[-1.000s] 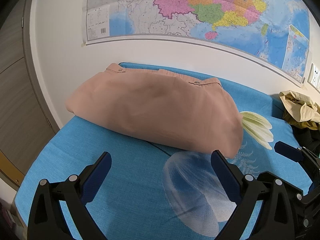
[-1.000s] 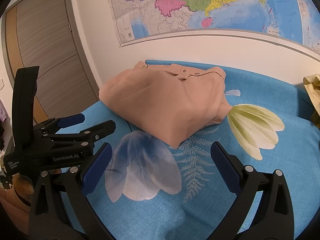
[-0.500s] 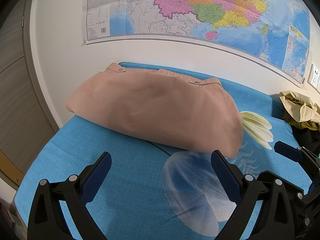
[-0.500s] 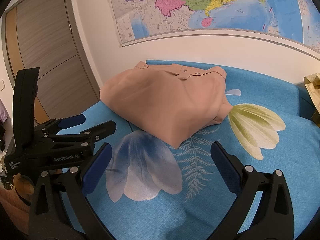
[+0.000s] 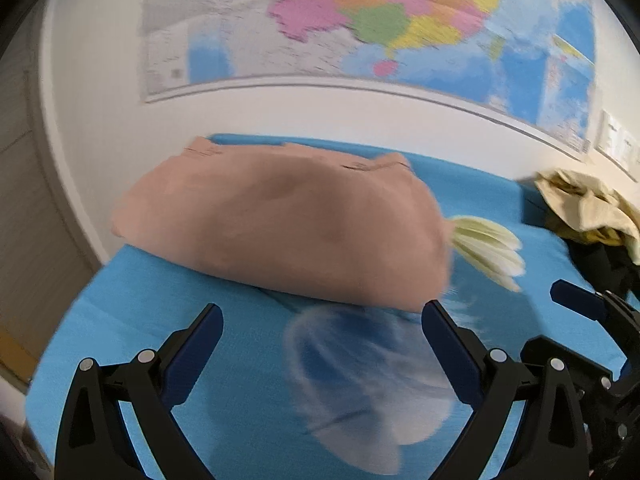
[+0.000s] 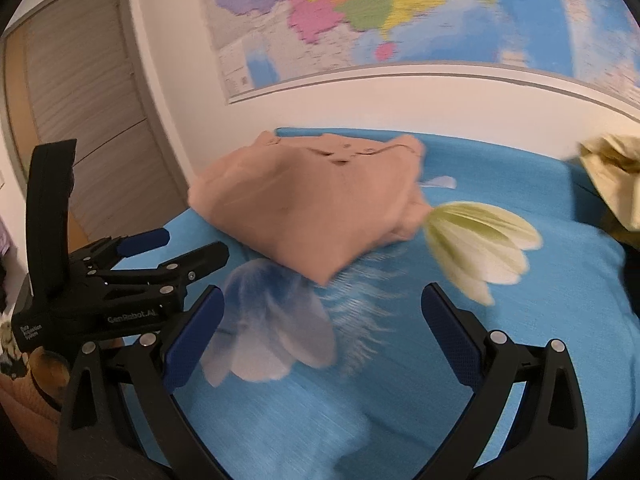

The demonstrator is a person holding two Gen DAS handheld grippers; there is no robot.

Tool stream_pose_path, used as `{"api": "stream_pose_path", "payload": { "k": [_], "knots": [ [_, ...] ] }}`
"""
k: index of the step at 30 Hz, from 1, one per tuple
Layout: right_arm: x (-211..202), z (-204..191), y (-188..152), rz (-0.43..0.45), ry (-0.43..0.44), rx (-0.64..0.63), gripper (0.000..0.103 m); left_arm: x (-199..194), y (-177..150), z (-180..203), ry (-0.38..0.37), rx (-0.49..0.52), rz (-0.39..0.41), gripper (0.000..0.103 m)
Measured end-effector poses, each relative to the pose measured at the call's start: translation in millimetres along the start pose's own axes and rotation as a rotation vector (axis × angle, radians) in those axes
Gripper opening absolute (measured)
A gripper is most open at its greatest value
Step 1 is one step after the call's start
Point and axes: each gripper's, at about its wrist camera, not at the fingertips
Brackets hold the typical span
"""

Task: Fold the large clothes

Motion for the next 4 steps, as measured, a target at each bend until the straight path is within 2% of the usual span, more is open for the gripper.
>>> {"api": "stream_pose_path", "payload": {
  "k": [4],
  "knots": [
    [-24,33,-12,0.024,-0.089,0.073,0.097,11,-3,35,-0.096,0.062,-0.023,0.096]
  ]
}}
Point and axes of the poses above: each gripper's, at about its wrist camera, not at the fingertips, and x roughly the way its jaws point, z to its right, y to its top, and after that the axes turned 6 degrees about -y, right-handed
